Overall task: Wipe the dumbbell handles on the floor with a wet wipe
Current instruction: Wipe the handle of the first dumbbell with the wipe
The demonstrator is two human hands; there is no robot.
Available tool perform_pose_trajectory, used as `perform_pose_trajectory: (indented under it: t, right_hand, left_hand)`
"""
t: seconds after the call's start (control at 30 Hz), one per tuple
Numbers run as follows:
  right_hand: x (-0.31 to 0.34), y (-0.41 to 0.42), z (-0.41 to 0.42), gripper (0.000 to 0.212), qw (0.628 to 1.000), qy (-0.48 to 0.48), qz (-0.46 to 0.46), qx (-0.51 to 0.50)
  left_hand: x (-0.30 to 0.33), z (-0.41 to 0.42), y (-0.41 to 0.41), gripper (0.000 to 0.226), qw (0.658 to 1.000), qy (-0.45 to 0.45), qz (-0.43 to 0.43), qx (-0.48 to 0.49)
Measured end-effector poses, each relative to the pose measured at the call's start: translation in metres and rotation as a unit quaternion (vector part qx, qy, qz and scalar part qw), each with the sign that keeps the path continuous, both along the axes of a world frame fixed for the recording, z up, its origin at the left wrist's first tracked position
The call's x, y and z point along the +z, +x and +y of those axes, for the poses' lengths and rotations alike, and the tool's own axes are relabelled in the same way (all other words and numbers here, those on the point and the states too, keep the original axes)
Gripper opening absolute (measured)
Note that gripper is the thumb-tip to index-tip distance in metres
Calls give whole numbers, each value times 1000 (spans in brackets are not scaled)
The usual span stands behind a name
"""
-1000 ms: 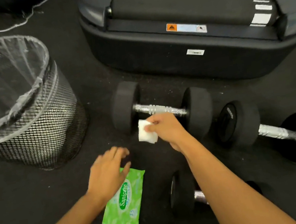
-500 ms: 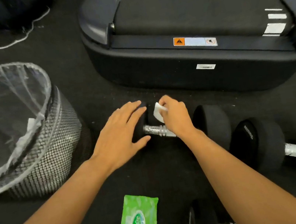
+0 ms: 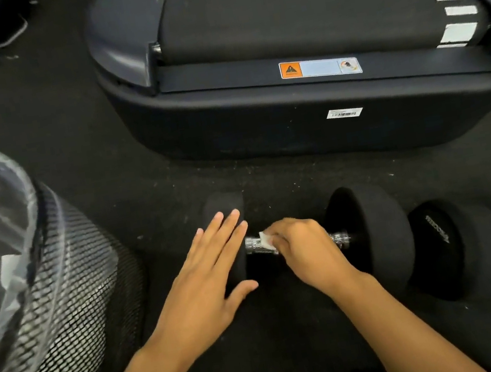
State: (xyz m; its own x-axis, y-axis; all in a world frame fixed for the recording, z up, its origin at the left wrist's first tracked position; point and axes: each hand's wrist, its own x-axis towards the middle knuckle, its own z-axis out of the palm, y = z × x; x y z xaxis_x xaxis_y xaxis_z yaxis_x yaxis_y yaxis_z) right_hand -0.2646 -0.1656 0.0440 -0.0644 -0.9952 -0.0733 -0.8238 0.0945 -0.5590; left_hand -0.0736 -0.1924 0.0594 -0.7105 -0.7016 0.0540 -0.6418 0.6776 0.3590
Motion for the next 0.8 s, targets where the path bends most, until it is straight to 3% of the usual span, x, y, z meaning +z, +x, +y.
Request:
perform_pose_trajectory:
  t: [0.17, 0.3, 0.4, 0.67, 0.8]
  right_hand:
    - [-6, 11, -16, 15, 998, 36, 54, 20]
    - [-5, 6, -13, 20, 998, 57, -32, -11]
    - [-10, 9, -30, 26, 992, 118, -28, -37]
    - [-2, 6, -19, 20, 994, 89, -48, -28]
    - [-6, 17, -26, 21, 995, 93, 21, -9]
  left_hand:
    - [-2, -1, 0, 81, 1000, 10, 30, -4]
    - [-5, -1, 0, 80, 999, 11, 35, -4]
    - [-7, 1, 1, 78, 999, 13, 52, -6]
    - [-9, 3, 1, 71, 997, 13, 75, -5]
    - [-8, 1, 0, 72, 998, 10, 69, -7]
